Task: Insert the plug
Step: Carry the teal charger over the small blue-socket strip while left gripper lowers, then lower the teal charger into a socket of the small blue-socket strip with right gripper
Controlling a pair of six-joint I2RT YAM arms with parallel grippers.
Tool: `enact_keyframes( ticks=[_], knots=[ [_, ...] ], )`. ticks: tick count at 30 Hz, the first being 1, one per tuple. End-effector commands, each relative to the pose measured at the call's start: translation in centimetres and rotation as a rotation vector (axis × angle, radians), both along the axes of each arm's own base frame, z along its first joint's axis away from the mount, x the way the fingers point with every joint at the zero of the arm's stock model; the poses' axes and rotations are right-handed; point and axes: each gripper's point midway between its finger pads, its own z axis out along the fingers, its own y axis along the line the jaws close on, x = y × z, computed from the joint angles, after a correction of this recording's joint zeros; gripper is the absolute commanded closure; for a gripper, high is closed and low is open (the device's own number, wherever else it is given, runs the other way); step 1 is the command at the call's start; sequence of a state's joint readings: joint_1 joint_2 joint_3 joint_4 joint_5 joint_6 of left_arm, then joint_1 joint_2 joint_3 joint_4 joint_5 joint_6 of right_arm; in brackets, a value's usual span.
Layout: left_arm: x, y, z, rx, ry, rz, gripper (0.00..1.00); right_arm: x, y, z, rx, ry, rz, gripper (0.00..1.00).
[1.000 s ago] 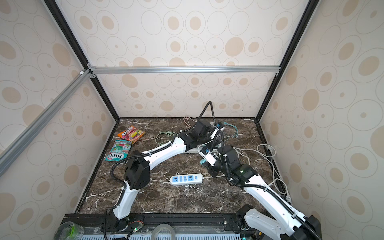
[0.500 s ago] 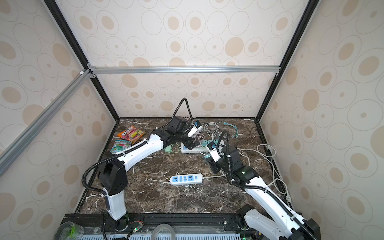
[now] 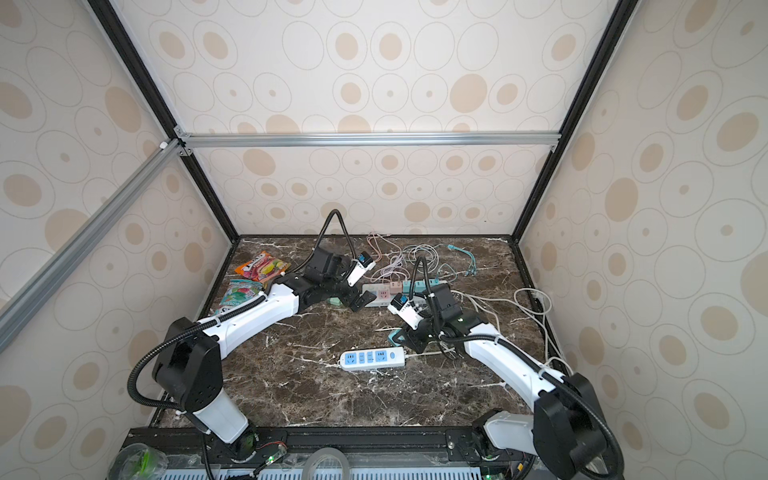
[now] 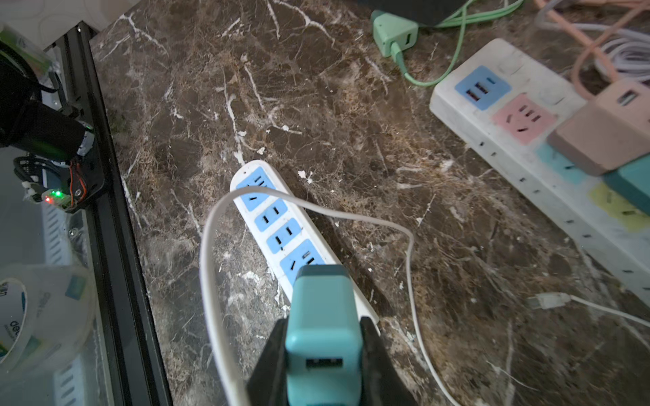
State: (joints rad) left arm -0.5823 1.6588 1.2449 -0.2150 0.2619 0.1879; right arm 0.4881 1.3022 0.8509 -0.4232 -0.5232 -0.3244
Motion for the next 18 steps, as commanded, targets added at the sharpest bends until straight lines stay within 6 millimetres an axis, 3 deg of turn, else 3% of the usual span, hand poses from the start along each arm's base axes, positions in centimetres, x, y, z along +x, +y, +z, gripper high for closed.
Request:
enact_keyframes(
  ticks=[1, 7, 18],
  knots=[
    [1.0, 1.2, 1.3, -0.08, -0.042, 0.112, 0.02, -1.4, 1.0, 0.0, -0.034, 0.006, 0.171, 1.0],
    [0.8, 4.7, 2.4, -0.143, -0.092, 0.267, 0.02, -2.3, 2.1, -0.7, -0.099, 0.019, 0.337, 1.0],
    [-2.2, 10.0, 5.3, -0.232, -0.255, 0.431, 0.02, -1.5, 3.0, -3.3, -0.332, -0.027, 0.508, 1.0]
  ],
)
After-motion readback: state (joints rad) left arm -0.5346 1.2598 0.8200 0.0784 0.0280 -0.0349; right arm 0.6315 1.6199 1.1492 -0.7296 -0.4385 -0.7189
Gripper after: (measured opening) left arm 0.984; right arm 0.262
